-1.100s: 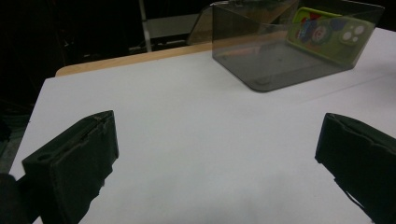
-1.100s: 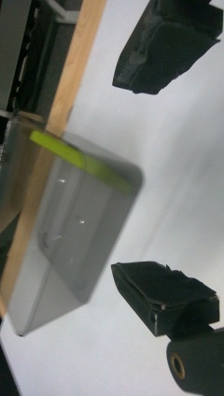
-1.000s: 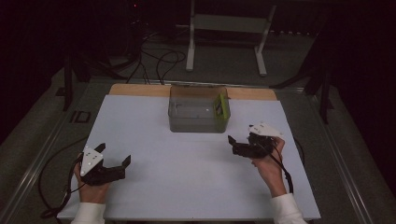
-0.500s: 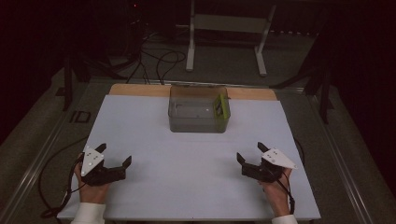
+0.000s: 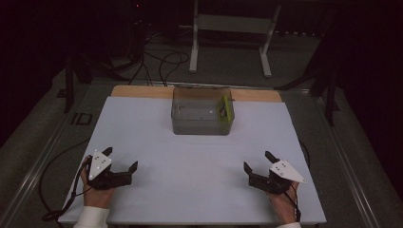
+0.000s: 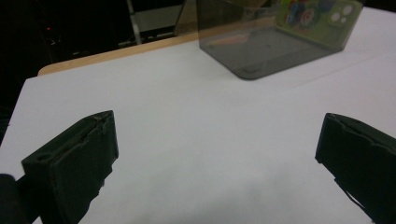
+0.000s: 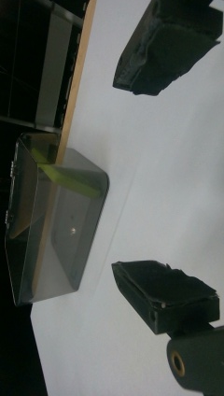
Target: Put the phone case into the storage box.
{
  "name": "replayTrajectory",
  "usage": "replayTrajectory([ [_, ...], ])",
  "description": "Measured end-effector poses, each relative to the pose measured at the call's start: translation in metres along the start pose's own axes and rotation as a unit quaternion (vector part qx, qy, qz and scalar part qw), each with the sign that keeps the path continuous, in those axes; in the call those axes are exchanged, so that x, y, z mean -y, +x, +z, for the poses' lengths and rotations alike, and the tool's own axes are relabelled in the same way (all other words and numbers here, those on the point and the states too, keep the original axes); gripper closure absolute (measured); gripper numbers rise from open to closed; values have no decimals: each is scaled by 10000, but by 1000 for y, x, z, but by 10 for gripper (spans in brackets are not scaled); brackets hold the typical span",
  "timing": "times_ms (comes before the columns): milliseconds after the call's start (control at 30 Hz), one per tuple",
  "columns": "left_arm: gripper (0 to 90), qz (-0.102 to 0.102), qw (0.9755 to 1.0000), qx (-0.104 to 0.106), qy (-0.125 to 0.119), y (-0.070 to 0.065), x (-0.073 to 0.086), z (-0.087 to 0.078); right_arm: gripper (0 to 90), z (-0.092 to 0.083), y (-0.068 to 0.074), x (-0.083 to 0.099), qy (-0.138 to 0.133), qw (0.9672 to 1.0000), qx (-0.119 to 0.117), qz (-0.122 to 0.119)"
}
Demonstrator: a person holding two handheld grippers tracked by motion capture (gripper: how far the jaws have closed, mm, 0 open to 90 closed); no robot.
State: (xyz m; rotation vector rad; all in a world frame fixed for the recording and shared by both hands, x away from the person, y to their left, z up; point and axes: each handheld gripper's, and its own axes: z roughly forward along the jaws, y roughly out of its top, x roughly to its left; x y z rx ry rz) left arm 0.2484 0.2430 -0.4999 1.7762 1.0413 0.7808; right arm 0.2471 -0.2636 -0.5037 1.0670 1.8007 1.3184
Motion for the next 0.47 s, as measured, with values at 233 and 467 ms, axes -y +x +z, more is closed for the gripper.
replayTrajectory([
  [233,0,68,10000,-36,57,-2,0,2,102,-3,-3,4,114,9999,25,26],
  [467,0,80,9999,-97,94,-3,1,3,102,-1,-3,6,193,9998,4,32],
])
